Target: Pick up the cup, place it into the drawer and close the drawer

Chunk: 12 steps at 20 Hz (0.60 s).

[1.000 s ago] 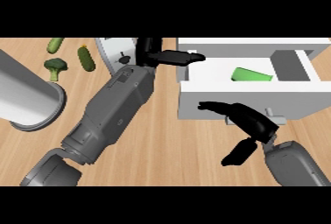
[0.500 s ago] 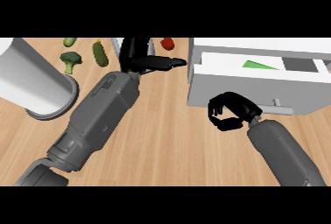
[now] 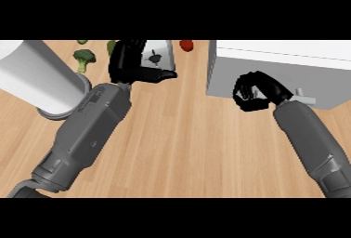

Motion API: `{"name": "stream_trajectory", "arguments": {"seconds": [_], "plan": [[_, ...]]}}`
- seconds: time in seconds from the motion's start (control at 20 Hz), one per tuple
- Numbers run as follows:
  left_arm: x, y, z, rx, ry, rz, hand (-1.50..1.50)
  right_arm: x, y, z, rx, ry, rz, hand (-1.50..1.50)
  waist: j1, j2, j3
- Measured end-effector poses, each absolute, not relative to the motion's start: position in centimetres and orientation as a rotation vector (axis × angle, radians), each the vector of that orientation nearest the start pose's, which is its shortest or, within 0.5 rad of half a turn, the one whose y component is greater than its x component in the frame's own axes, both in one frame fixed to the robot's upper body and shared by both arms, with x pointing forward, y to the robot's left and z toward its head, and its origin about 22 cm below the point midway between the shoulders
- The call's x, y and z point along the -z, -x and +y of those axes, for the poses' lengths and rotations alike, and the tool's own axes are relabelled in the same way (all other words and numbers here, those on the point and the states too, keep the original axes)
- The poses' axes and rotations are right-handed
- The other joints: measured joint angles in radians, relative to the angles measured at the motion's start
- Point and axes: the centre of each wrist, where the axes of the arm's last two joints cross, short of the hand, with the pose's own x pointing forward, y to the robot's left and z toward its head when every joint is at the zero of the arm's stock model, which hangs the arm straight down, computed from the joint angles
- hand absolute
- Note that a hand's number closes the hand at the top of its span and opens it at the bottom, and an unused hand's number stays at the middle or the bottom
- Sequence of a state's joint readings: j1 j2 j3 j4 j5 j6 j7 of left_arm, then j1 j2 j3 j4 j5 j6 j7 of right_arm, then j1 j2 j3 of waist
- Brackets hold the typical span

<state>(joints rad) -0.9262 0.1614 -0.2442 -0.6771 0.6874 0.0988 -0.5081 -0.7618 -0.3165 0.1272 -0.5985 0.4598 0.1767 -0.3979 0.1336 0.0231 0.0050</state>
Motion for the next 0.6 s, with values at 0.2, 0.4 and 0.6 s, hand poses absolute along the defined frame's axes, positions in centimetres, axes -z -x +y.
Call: {"name": "stream_trajectory", "arguments": {"seconds": [0.2,0.4,0.6], "plan": [[-7.2,-42.0,14.8,-0.052,0.393,-1.901,-1.5,-2.6,-40.7,-26.4,-0.994,0.168,-1.514,1.5,0.01,-0.002,0.002],[-7.1,-41.8,15.5,-0.042,0.407,-1.9,-1.5,-2.7,-40.5,-27.4,-0.963,0.109,-1.513,1.5,0.024,-0.002,0.002],[-6.7,-41.5,15.9,-0.029,0.424,-1.893,-1.5,-3.2,-40.4,-28.3,-0.94,0.047,-1.507,1.5,0.034,0.002,0.005]]}}
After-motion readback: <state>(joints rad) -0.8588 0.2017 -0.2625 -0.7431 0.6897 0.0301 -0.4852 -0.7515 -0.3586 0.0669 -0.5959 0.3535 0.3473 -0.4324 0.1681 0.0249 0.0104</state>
